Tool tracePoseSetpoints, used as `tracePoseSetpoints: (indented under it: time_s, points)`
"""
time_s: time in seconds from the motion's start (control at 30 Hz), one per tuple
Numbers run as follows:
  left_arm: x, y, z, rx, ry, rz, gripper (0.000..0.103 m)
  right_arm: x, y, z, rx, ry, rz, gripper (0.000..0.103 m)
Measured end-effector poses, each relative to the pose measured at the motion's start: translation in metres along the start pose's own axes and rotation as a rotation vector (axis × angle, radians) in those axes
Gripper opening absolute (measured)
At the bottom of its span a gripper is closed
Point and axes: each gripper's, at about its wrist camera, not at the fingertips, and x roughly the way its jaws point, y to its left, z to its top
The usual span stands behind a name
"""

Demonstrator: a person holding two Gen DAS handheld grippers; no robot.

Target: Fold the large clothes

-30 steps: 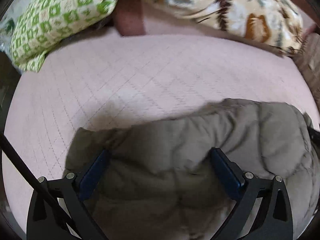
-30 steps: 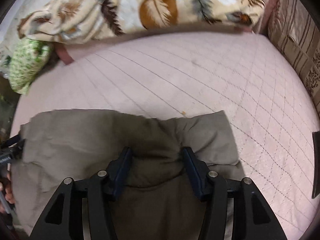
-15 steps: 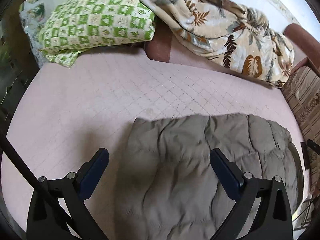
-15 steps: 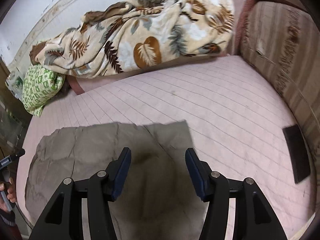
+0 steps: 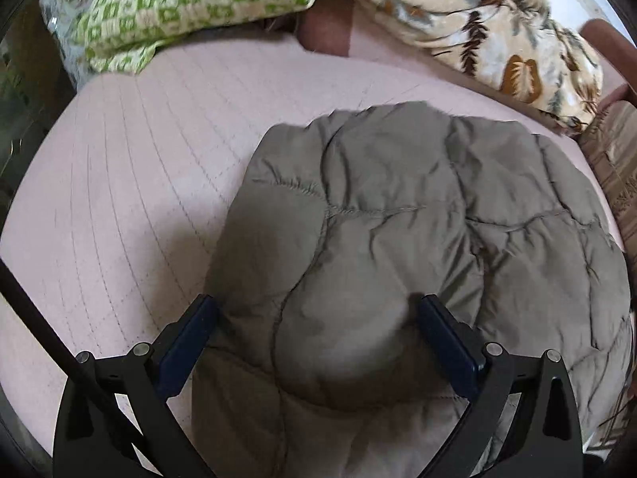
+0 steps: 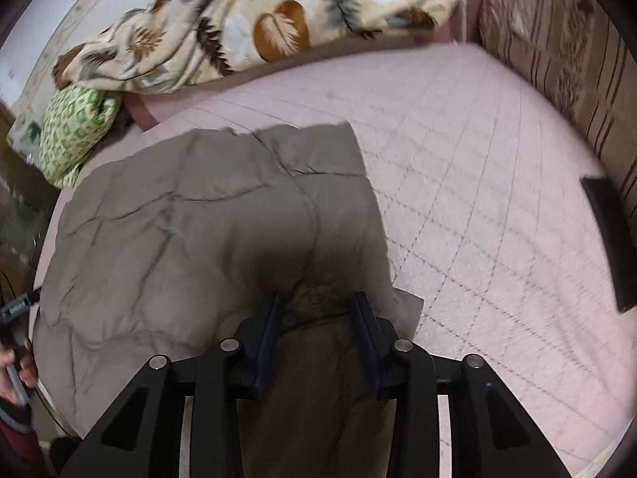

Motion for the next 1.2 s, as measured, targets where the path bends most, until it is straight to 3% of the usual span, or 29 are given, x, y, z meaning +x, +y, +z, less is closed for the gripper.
tracePoseSetpoints:
  time_s: [0.13,0.3,0.5,0.53,0.67,0.83,0.97,1.03,1.13,1.2]
  points:
    - [0.003,0.007,0.004,-0.046,0.035,-0.009,0.102,0.008,-0.003,0.004,0.025,0.014,-0.022,0.037]
    - [-0.042,0.012,-0.013,-0.030,-0.050,-0.064,0.101,-0.036,-0.006,-0.009,0.057,-0.069,-0.002,0.037]
    - [-0.097,0.025,-0.056,-0.046,-0.160,-0.081,0.101,-0.089,-0.011,-0.061,0.072,-0.137,0.035,0.039]
    - [-0.100,0.027,-0.061,-0.058,-0.166,-0.085,0.101,-0.095,-0.017,-0.072,0.108,-0.141,0.055,0.041]
    - [-0.102,0.041,-0.094,-0.150,-0.164,-0.111,0.101,-0.106,-0.042,-0.112,0.283,-0.159,0.131,0.067]
    - [-0.084,0.056,-0.124,-0.270,-0.131,-0.184,0.101,-0.096,-0.049,-0.148,0.402,-0.127,0.167,0.071]
    - [-0.068,0.057,-0.134,-0.282,-0.124,-0.156,0.101,-0.084,-0.054,-0.158,0.468,-0.114,0.217,0.071]
    - [-0.062,0.057,-0.136,-0.285,-0.130,-0.186,0.101,-0.077,-0.056,-0.156,0.487,-0.133,0.233,0.072]
    - [-0.058,0.055,-0.135,-0.262,-0.133,-0.169,0.096,-0.071,-0.055,-0.153,0.455,-0.169,0.225,0.051]
    - [-0.057,0.047,-0.136,-0.216,-0.130,-0.128,0.092,-0.071,-0.050,-0.153,0.413,-0.177,0.190,0.045]
